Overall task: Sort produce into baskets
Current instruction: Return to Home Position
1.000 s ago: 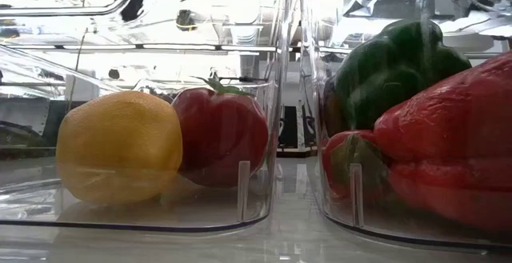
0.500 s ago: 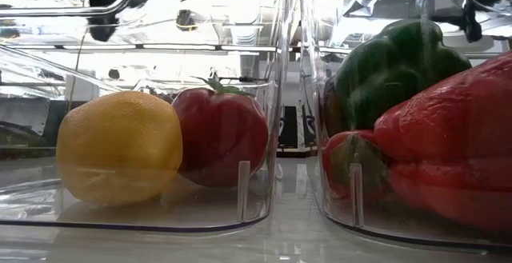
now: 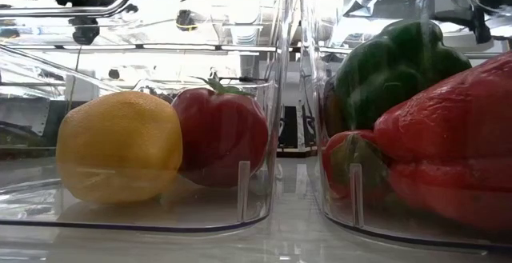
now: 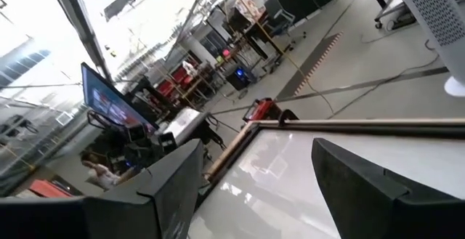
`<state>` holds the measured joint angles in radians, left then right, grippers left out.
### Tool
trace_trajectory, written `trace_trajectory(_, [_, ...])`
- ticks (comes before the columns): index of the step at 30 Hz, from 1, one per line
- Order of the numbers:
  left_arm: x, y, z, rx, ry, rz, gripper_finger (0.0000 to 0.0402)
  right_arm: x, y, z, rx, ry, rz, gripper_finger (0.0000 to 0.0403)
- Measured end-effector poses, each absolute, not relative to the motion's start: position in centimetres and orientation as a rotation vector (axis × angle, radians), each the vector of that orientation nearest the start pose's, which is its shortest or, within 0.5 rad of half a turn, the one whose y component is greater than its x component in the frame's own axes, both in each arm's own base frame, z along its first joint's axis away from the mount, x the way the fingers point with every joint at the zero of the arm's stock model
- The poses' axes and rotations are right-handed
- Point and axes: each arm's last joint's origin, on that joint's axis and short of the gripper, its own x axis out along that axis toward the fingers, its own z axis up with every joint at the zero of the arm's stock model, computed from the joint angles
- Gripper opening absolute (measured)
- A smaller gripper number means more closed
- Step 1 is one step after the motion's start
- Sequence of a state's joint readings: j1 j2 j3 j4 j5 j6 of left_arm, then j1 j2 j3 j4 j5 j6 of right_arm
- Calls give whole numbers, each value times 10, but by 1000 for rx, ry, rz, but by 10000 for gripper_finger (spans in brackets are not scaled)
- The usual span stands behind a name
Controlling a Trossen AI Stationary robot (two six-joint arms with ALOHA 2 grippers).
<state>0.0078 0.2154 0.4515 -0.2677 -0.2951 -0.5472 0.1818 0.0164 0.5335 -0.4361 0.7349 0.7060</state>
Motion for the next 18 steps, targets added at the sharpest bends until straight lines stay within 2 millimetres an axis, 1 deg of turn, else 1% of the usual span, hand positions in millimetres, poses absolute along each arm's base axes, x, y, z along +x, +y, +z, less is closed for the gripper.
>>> trace_trajectory(3, [82,9,271,-536,-45,306,120,32,-14,285,729,-240,-512,285])
trace_trajectory(6, [84,9,265,-541,-30,310,117,32,-14,282,743,-220,-519,285])
trace_trajectory(14, [100,8,228,-629,-46,252,108,32,-14,283,758,-228,-512,285])
trace_trajectory(18, [103,8,220,-648,-97,228,100,32,-14,283,773,-230,-504,285])
